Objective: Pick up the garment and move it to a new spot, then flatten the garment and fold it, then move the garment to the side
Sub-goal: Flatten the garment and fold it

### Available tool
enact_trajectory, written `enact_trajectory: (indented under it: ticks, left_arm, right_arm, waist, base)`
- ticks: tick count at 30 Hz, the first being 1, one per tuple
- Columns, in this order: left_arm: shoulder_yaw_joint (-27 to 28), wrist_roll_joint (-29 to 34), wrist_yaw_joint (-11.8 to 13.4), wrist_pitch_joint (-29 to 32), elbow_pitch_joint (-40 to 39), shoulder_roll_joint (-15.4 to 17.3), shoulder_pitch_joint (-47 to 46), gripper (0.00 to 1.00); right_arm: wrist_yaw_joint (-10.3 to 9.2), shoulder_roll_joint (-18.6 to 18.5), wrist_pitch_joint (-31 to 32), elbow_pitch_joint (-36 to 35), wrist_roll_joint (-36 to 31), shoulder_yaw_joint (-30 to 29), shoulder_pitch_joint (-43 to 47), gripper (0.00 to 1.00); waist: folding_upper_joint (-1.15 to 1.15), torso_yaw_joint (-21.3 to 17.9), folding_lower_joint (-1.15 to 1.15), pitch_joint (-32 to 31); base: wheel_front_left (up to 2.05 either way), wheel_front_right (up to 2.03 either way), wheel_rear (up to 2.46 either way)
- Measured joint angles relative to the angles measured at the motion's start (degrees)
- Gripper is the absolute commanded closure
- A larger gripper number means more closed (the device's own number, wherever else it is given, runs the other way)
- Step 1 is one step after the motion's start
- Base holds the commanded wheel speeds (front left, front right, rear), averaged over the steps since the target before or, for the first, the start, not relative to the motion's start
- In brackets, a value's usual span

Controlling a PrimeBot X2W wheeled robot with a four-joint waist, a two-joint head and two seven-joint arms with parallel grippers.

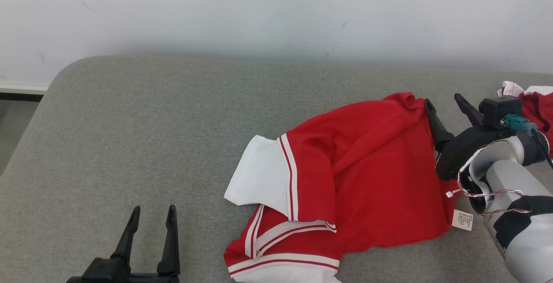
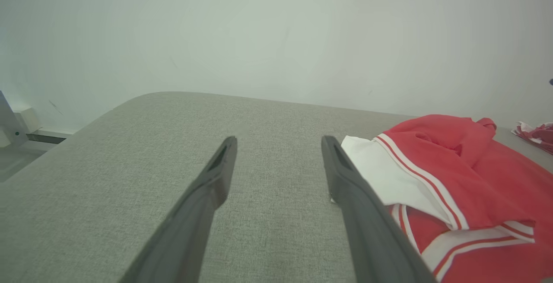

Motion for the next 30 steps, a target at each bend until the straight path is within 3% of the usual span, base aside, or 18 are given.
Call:
enact_trajectory:
  ticks: [10,16,24,30]
  left_arm:
    - [0.0,0.1,-0.1,0.0,1.0,0.0,0.6,0.0]
    - [0.5,0.6,-0.1,0.0,1.0,0.0,1.2,0.0]
    - [0.1,1.0,-0.4,0.0,1.0,0.0,1.5,0.0]
    - [-1.4,1.1,-0.5,0.0,1.2,0.1,1.4,0.0]
  right_arm:
    - [0.0,-0.1,-4.7,-6.3,1.8,0.2,3.7,0.0]
    - [0.0,0.3,-5.0,-18.8,1.4,-6.1,13.3,0.0]
    - [0.0,4.4,-5.0,-32.8,-3.1,-15.5,27.4,0.0]
    - [0.0,10.4,-5.0,-42.4,-8.0,-20.6,37.4,0.0]
  waist:
    - [0.0,0.0,0.0,-1.2]
    - [0.0,-1.2,0.0,-1.9]
    - [0.0,-3.1,0.0,-2.2]
    - [0.0,-4.4,0.01,-1.9]
  base:
    - [0.0,0.0,0.0]
    - [0.0,0.0,0.0]
    - [0.0,0.0,0.0]
    - [0.0,0.0,0.0]
